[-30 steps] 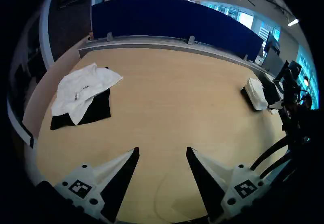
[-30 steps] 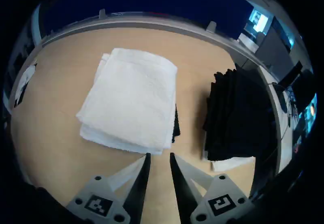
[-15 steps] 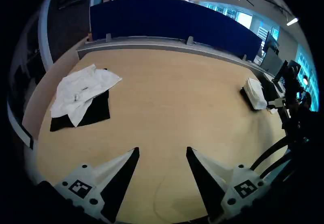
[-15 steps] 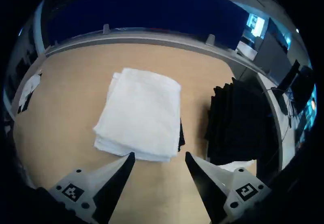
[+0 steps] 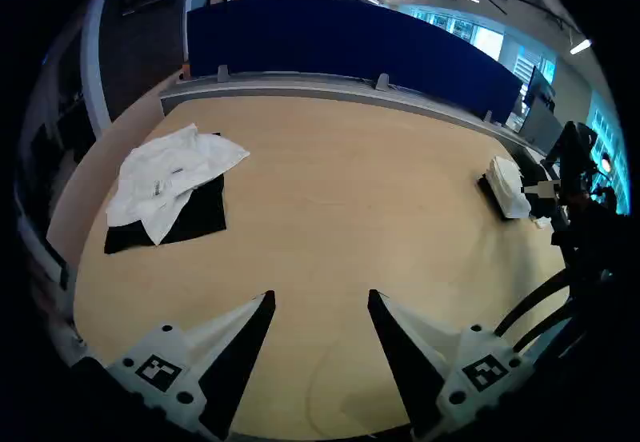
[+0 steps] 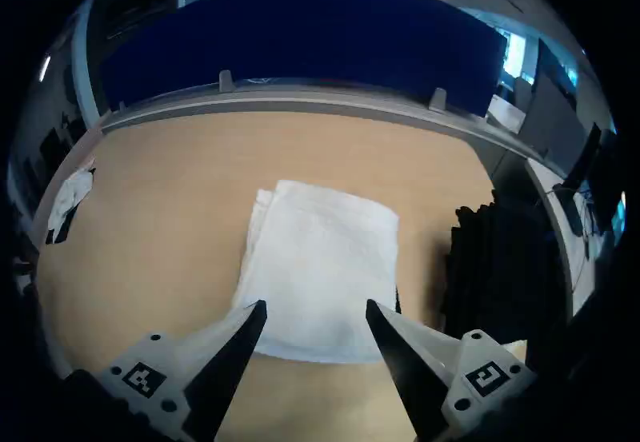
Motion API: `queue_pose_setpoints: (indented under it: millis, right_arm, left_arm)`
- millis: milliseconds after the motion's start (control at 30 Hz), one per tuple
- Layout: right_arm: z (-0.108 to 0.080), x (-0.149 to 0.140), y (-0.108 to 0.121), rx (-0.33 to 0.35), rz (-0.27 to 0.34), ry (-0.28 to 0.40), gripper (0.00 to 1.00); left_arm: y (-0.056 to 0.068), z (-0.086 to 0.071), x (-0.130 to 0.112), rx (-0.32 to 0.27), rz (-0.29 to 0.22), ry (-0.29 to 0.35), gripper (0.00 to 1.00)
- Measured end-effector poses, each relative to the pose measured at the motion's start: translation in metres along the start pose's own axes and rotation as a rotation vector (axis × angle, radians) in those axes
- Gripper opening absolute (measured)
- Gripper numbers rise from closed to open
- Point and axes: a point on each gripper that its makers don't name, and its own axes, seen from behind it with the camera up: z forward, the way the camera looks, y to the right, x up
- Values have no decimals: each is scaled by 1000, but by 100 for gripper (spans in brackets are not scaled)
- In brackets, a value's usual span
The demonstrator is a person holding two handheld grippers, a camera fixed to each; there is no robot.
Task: Fold towel
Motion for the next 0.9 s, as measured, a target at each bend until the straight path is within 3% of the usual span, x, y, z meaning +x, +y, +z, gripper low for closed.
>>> queue_pose_setpoints:
  millis: [500,900]
  right_arm:
    - [32,-29,-9,9,-40,-96,96]
    - [16,23,-6,12,-54,-2,96]
  left_arm:
    - [-11,-2,-6,23,-18,0,85]
    - [-8,2,0,16,-22,1,86]
